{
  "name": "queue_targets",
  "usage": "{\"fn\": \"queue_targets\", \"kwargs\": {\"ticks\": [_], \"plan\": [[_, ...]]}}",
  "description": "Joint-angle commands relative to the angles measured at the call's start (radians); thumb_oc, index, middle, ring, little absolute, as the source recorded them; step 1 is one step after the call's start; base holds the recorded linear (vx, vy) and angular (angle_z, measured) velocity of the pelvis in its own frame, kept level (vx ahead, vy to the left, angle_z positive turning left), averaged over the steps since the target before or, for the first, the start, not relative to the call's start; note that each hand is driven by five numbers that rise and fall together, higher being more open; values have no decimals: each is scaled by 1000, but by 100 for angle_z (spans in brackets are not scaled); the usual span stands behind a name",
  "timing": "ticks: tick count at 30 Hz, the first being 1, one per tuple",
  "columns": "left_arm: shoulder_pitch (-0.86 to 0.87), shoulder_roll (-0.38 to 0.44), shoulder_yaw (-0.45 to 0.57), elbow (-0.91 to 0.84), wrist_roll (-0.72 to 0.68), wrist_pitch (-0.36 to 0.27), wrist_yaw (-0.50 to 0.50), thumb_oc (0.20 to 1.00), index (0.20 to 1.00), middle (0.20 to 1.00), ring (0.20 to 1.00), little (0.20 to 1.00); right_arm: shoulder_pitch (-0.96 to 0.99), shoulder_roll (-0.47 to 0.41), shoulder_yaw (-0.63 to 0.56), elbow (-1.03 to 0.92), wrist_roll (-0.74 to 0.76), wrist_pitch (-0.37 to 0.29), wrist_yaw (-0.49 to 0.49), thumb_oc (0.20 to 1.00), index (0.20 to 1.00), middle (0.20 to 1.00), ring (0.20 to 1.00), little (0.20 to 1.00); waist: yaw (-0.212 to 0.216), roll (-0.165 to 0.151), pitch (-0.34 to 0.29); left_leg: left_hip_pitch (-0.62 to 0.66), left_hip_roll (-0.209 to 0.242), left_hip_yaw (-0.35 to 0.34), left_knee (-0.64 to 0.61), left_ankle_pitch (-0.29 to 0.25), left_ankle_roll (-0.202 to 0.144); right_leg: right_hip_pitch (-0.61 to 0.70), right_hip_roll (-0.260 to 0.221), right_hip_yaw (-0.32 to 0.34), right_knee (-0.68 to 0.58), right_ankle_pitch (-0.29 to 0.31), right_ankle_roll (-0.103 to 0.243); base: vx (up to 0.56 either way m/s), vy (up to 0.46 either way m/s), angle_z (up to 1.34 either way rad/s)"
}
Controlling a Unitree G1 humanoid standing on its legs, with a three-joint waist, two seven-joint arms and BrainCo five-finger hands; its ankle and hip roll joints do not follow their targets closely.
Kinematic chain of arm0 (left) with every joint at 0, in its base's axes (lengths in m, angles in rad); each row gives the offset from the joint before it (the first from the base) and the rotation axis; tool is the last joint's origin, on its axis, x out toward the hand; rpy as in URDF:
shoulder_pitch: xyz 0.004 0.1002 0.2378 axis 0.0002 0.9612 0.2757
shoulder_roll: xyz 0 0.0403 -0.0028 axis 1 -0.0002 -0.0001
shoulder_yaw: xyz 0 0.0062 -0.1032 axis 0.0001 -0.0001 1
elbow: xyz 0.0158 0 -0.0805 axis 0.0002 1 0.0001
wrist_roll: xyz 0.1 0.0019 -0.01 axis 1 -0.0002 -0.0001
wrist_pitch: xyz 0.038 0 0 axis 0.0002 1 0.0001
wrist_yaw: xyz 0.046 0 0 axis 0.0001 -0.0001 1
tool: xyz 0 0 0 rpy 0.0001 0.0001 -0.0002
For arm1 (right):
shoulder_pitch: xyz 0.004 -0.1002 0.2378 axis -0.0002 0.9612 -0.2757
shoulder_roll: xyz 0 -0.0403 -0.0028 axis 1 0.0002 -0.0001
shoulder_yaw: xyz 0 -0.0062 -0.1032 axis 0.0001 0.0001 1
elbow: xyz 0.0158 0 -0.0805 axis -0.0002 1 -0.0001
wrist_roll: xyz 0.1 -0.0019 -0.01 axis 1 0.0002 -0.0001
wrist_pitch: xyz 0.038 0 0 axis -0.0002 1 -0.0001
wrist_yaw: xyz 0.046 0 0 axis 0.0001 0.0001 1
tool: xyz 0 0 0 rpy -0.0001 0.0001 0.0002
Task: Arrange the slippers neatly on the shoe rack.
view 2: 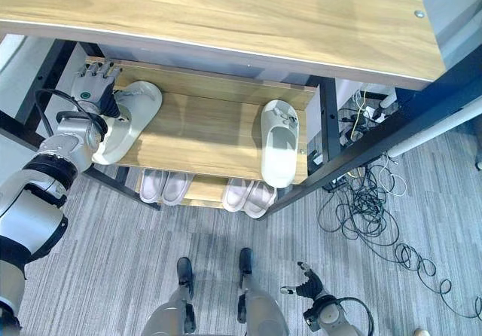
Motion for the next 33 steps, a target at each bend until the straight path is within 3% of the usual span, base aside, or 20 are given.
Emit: {"fn": "queue_targets", "kwargs": {"ticks": [1,5,6,7,9,14,21,33], "plan": [[-102,23,18,73,-34,1,39,1000,1000,1000,1000,1000,-24,-69,-8,-43,3,-14,-18,1000,1000,1000,1000,1000,3,33,41,-33,5,-60,9,-40,-28,3,-52,-9,26,-63,104,0,0,0],[-95,18,13,81,-40,-2,32,1000,1000,1000,1000,1000,-22,-72,-5,-49,0,-14,-18,1000,1000,1000,1000,1000,1,28,40,-39,7,-59,9,-40,-28,-2,-51,-9,25,-60,104,0,0,0],[-87,7,26,82,-35,7,31,507,507,507,507,507,-36,-75,-4,-33,1,-15,-22,1000,1000,1000,1000,1000,3,28,41,-41,7,-62,9,-39,-28,-3,-50,-9,25,-61,102,0,0,0],[-78,-11,40,89,-43,13,27,200,200,200,200,200,-33,-69,3,-27,0,-15,-21,1000,1000,1000,1000,1000,4,28,43,-42,6,-63,9,-37,-28,-4,-50,-10,25,-62,102,0,0,0],[-78,-84,68,118,-71,22,19,200,200,200,200,200,-34,-52,14,-3,-8,-5,-28,1000,1000,1000,1000,1000,1,26,44,-43,7,-62,9,-36,-29,-6,-50,-10,26,-62,101,4,-2,2],[-99,-156,92,100,-106,19,36,200,200,200,200,200,-31,-38,26,-7,-10,0,-31,1000,1000,1000,1000,1000,-1,26,47,-45,8,-65,9,-36,-28,-8,-48,-10,27,-65,99,1,-4,2],[-81,-327,130,71,-198,2,42,200,200,200,200,200,-77,-37,24,19,4,29,-37,1000,1000,1000,1000,1000,4,31,58,-40,11,-67,9,-31,-30,-7,-43,-7,34,-72,92,12,-26,0],[-141,-355,129,127,-214,21,84,200,200,200,200,200,-122,-71,38,-5,2,25,-76,1000,1000,1000,1000,1000,-15,34,81,-43,30,-40,9,-26,-31,-40,-33,26,46,-68,88,10,-31,-5]]}}
